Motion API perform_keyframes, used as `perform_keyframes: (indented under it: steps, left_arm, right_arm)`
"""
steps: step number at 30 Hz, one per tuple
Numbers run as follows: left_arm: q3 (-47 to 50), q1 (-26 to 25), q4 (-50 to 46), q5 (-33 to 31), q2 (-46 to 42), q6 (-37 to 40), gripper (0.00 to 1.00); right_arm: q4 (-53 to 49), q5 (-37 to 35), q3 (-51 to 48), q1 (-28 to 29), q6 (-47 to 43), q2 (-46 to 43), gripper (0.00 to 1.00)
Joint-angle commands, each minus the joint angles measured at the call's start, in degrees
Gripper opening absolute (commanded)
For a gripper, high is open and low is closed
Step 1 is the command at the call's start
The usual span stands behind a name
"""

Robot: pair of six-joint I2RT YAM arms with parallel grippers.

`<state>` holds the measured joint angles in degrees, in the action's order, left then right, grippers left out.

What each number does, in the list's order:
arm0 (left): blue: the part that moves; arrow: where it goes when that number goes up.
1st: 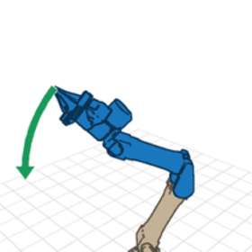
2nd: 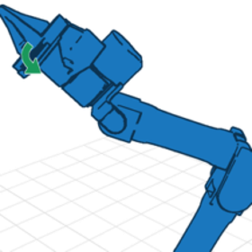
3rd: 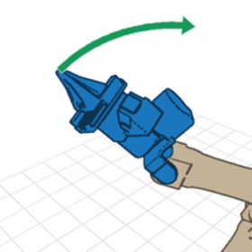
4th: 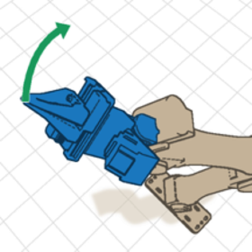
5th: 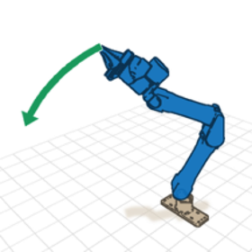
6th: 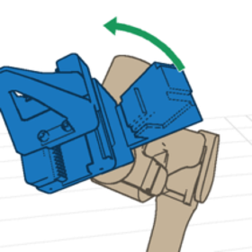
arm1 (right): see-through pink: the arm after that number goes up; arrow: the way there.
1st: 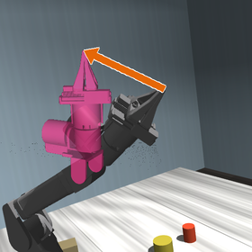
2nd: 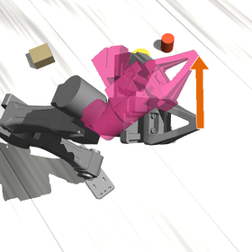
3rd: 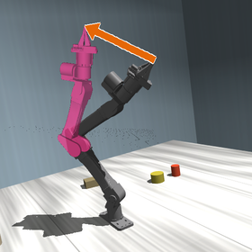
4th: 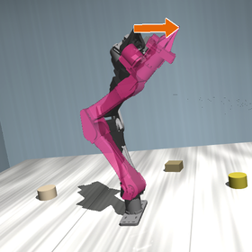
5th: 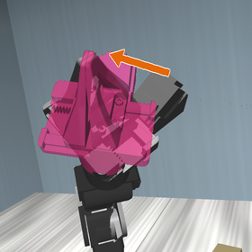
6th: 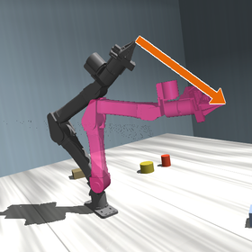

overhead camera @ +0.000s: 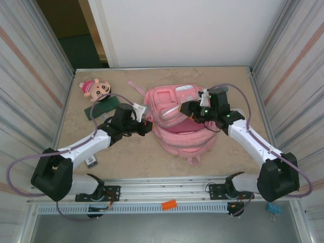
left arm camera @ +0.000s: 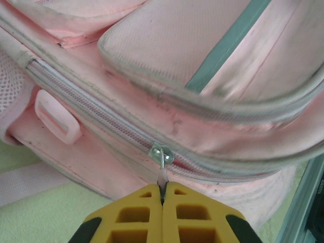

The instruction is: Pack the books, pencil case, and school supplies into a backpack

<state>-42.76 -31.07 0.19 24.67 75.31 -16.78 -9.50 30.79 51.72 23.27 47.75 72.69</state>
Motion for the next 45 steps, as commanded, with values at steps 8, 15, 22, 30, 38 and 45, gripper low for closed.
perform_keyframes:
  steps: [8, 15, 22, 30, 38, 45]
  left_arm:
    - [1.17, -1.85, 6.31, 3.83, -2.54, -1.95, 0.0]
    - [-0.25, 1.54, 0.84, -4.24, -0.64, -0.35, 0.0]
    - [-3.32, 7.48, -0.33, -8.7, 3.24, 1.53, 0.0]
    - [-9.47, 9.82, 0.28, -12.27, 11.28, -1.15, 0.06]
    - [-9.96, 9.85, -2.21, -13.14, 5.03, -4.46, 0.51]
    - [-7.31, 9.8, -9.05, -16.51, -2.77, -9.0, 0.63]
  right_arm:
    - [6.07, -23.64, -5.23, 11.66, 6.6, -2.44, 0.31]
    - [-0.91, -5.13, 0.28, 3.99, -0.9, -4.65, 0.06]
    - [-13.09, 5.66, 10.8, 2.57, -9.8, -6.46, 0.04]
    - [-15.49, 1.34, 14.58, 2.5, -9.64, -8.13, 0.03]
    - [1.26, -10.68, 8.41, 4.8, -1.84, -3.34, 0.04]
    - [13.6, -22.31, 7.46, 10.99, 3.04, 5.06, 0.08]
